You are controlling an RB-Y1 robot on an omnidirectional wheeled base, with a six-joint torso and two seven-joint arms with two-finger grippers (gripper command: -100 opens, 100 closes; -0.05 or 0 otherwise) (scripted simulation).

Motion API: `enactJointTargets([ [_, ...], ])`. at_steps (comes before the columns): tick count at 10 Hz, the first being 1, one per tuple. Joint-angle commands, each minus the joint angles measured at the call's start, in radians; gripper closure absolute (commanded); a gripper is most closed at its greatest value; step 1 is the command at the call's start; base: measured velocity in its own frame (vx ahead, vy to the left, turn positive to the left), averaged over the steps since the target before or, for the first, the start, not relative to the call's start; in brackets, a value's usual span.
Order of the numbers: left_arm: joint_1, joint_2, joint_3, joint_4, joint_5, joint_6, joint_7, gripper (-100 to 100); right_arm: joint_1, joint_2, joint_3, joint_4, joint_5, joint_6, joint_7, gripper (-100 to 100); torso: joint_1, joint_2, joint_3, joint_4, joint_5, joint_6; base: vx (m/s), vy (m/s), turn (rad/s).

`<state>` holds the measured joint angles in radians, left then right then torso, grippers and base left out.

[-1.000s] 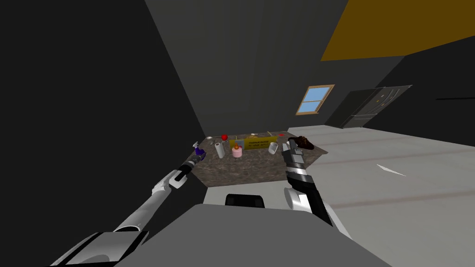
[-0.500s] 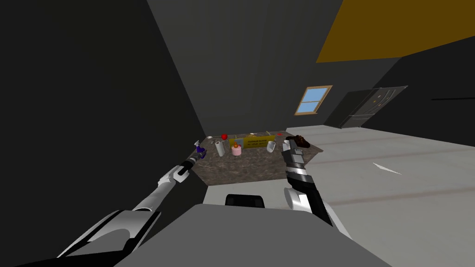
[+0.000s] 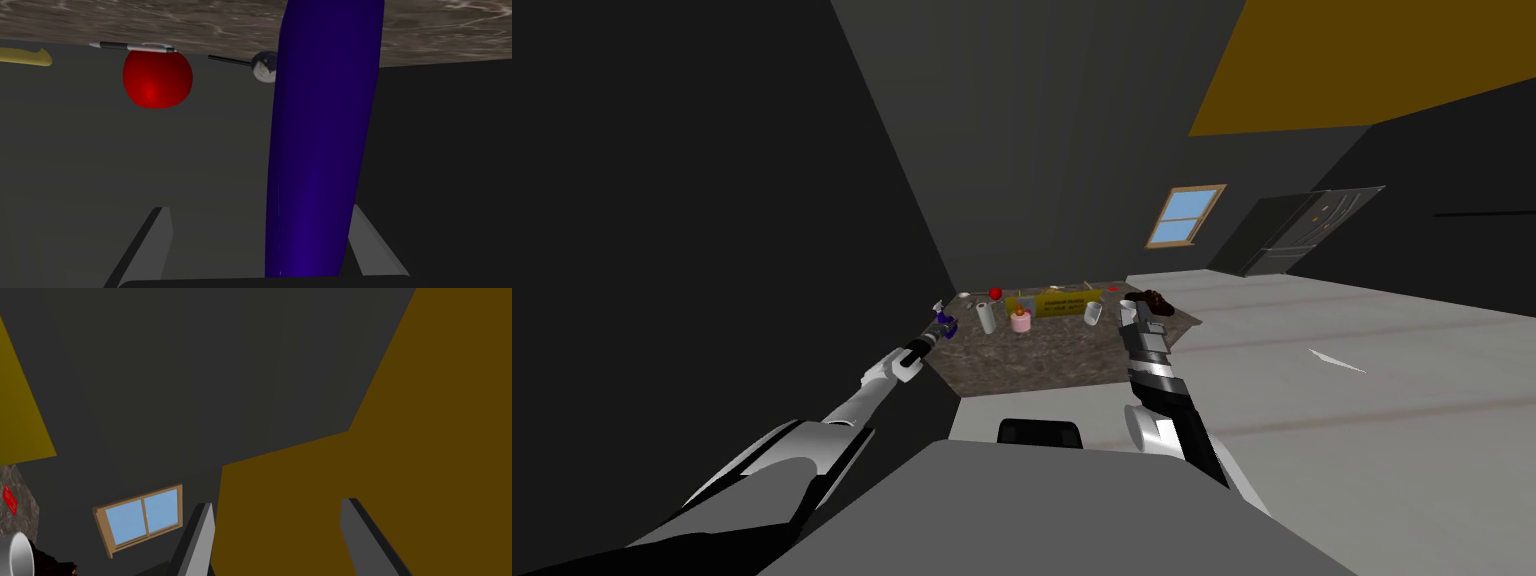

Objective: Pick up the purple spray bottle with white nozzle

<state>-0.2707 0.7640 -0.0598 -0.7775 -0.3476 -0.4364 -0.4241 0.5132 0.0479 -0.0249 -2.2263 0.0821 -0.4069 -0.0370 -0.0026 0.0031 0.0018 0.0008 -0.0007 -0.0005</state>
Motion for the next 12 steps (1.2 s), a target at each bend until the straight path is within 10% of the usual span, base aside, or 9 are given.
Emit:
enactJointTargets([
  [1, -0.050, 0.008, -0.017, 0.050, 0.011, -0.016, -0.010, -100, 0.000, 0.000, 0.000, 0.000, 0.000, 0.000, 0.000, 0, 0.000, 0.000, 0.000, 0.000, 0.000, 0.000, -0.082, -0.034, -0.008],
  [9, -0.188, 0.020, -0.053, 0.229, 0.033, -0.049, -0.034, -100, 0.000, 0.000, 0.000, 0.000, 0.000, 0.000, 0.000, 0, 0.001, -0.001, 0.000, 0.000, 0.000, -0.001, -0.034, -0.007, -0.002],
  [10, -0.189, 0.020, -0.053, 0.232, 0.033, -0.048, -0.034, 100, 0.000, 0.000, 0.000, 0.000, 0.000, 0.000, 0.000, 0, 0.001, -0.002, -0.001, 0.000, 0.000, 0.000, 0.000, 0.000, 0.000],
  [12, -0.189, 0.021, -0.053, 0.232, 0.033, -0.048, -0.034, 100, 0.000, 0.000, 0.000, 0.000, 0.000, 0.000, 0.000, 0, 0.001, -0.003, -0.002, -0.001, 0.001, 0.000, 0.000, 0.000, 0.000],
])
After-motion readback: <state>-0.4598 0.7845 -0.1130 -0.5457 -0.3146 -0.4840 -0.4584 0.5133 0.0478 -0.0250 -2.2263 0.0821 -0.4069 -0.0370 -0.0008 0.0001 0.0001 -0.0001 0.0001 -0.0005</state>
